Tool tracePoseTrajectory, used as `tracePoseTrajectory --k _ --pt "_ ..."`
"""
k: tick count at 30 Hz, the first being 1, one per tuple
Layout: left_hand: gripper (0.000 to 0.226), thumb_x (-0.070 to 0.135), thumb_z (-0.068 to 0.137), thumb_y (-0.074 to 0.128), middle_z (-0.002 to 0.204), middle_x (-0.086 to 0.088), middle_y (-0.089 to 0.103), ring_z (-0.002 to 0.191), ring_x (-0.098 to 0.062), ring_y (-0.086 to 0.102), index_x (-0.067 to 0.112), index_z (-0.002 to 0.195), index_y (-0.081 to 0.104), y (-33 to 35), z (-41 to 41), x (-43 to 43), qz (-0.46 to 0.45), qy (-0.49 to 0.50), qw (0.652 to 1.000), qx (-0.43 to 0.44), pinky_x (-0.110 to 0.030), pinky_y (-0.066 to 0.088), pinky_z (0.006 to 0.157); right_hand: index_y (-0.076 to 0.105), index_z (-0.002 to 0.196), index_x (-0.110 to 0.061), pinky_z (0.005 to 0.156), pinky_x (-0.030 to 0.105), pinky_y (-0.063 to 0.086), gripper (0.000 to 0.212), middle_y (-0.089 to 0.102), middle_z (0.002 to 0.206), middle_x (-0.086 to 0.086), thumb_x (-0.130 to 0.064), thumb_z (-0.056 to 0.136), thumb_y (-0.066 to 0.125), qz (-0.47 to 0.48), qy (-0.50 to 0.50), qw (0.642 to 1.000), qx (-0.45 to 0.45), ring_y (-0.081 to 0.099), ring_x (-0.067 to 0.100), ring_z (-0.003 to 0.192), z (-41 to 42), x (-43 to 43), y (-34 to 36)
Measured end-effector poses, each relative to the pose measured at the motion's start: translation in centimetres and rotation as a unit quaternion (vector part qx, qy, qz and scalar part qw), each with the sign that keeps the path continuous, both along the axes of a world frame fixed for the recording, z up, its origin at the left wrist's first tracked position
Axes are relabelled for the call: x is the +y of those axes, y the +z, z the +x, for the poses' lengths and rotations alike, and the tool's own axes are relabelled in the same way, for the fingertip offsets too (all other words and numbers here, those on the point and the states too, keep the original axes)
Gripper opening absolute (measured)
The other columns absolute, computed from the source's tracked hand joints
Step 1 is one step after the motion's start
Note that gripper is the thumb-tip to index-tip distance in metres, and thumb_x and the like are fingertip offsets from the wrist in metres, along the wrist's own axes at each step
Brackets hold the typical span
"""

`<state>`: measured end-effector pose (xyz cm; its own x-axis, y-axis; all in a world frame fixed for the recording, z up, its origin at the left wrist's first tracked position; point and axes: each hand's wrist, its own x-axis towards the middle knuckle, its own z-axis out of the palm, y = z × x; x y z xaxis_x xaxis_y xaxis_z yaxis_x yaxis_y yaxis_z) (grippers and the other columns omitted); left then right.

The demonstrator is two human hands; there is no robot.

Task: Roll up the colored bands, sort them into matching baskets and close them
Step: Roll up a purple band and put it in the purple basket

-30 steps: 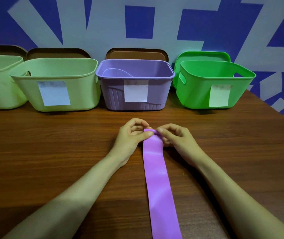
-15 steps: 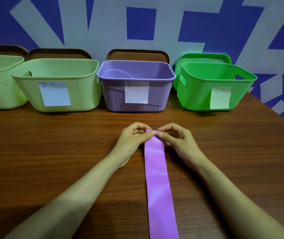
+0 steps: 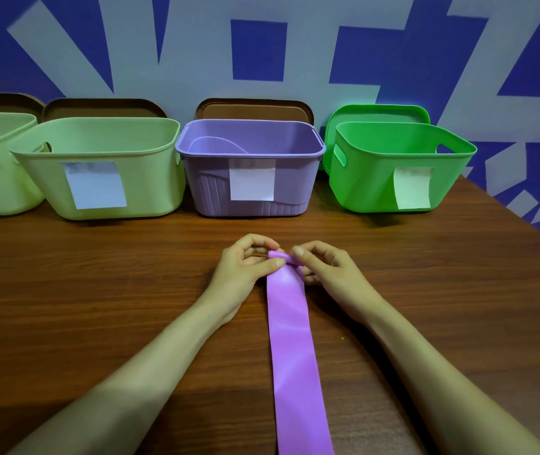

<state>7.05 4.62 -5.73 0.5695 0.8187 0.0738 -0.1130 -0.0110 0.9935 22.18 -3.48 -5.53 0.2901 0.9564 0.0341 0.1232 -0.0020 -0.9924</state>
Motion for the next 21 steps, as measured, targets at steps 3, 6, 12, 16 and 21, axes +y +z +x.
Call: tracePoseTrajectory --k 3,6,12,16,21 --pt "0.022 0.000 0.079 0.071 0.100 -0.005 0.069 0.097 -0.019 0.067 0.015 0.095 0.064 -0.02 0.03 0.00 0.002 -0.006 1.000 -0.002 -0.029 0.055 0.084 0.069 0.090 -0.011 0.066 0.022 0.045 0.013 0.063 0.069 -0.009 -0.022 0.092 0.061 -0.003 0.014 1.000 -0.017 0.054 0.006 0.066 0.02 -0.01 -0.05" --pt "0.023 0.007 0.082 0.070 0.103 -0.008 0.068 0.094 -0.016 0.068 0.016 0.101 0.062 -0.08 0.22 -0.04 -0.008 -0.009 1.000 0.012 -0.027 0.055 0.080 0.070 0.087 -0.013 0.072 0.031 0.047 0.010 0.068 0.078 0.000 -0.018 0.091 0.062 0.013 0.005 1.000 0.002 0.058 0.015 0.074 0.10 -0.05 -0.12" --pt "0.021 0.008 0.083 0.070 0.093 -0.011 0.073 0.084 -0.017 0.070 0.004 0.102 0.062 0.08 0.26 -0.10 -0.026 -0.043 0.998 0.030 -0.024 0.055 0.075 0.068 0.095 -0.005 0.069 0.023 0.050 0.011 0.069 0.087 0.010 -0.012 0.087 0.066 0.033 -0.003 0.998 0.050 0.062 0.015 0.078 0.18 -0.09 -0.15" --pt "0.024 0.009 0.080 0.071 0.092 -0.010 0.072 0.084 -0.016 0.070 0.005 0.102 0.063 0.32 0.20 -0.16 -0.035 -0.037 0.999 0.017 -0.023 0.054 0.074 0.068 0.092 -0.007 0.065 0.018 0.049 0.010 0.069 0.086 0.009 -0.008 0.083 0.069 0.046 -0.012 0.998 0.046 0.062 0.011 0.076 0.19 -0.17 -0.04" --pt "0.021 0.014 0.085 0.067 0.085 -0.008 0.072 0.079 -0.014 0.070 0.003 0.101 0.062 0.54 0.24 -0.30 -0.050 -0.033 0.998 0.006 -0.021 0.054 0.069 0.067 0.090 -0.007 0.065 0.017 0.049 0.010 0.071 0.085 0.004 -0.002 0.082 0.070 0.058 -0.004 0.996 0.063 0.063 0.008 0.074 0.15 -0.19 0.09"
